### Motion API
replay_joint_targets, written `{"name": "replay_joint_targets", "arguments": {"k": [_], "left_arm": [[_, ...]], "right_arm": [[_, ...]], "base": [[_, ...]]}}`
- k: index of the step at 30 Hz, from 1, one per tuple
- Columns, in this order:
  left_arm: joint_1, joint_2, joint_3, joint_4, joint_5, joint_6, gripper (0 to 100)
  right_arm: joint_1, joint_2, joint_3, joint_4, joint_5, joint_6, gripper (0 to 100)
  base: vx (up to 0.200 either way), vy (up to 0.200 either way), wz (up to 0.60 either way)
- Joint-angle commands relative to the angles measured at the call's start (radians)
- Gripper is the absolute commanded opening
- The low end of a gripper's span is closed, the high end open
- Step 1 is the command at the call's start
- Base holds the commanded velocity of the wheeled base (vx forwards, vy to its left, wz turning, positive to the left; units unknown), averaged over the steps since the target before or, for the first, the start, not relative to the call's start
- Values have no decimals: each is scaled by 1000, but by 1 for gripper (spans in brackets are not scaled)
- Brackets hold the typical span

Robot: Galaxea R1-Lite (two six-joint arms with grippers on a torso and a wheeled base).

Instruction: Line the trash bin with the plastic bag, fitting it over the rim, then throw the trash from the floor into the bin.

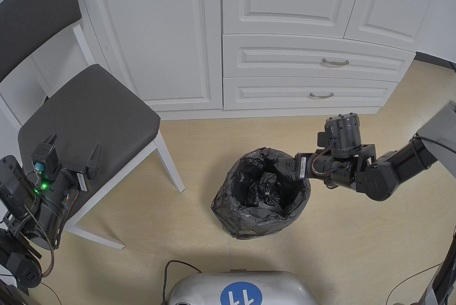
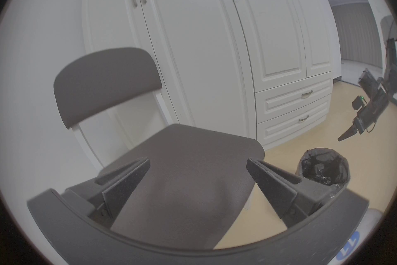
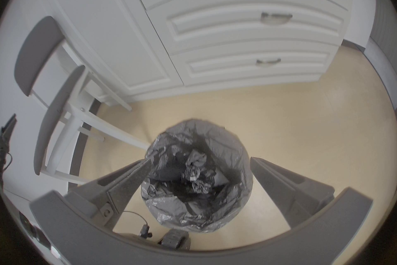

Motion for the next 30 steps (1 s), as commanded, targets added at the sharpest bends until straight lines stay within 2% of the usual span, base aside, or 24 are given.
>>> {"name": "replay_joint_targets", "arguments": {"k": [1,4,9,14,16,19,22,28,30], "left_arm": [[18,152,-1,2,4,-105,100],[53,173,-15,2,4,-106,100],[104,195,-58,-1,4,-108,100],[148,150,-58,-3,8,-106,100],[156,112,-55,3,8,-105,100],[161,89,-57,9,8,-102,100],[159,-22,-63,86,8,-88,100],[156,-219,-89,305,7,-88,100],[156,-314,-119,414,8,-88,100]], "right_arm": [[-41,-114,237,-279,-3,-138,100],[-84,-124,265,-377,6,-202,100],[-119,-93,346,-565,15,-214,100],[-139,-160,521,-762,178,-263,100],[-139,-200,553,-771,204,-263,100],[-139,-231,564,-771,205,-265,100],[-147,-311,582,-754,205,-263,100],[-154,-443,607,-688,196,-262,100],[-162,-527,595,-607,195,-262,100]], "base": [[0,0,0],[0,0,0],[0,0,0],[0,0,0],[0,0,0],[0,0,0],[0,0,0],[0,0,0],[0,0,0]]}}
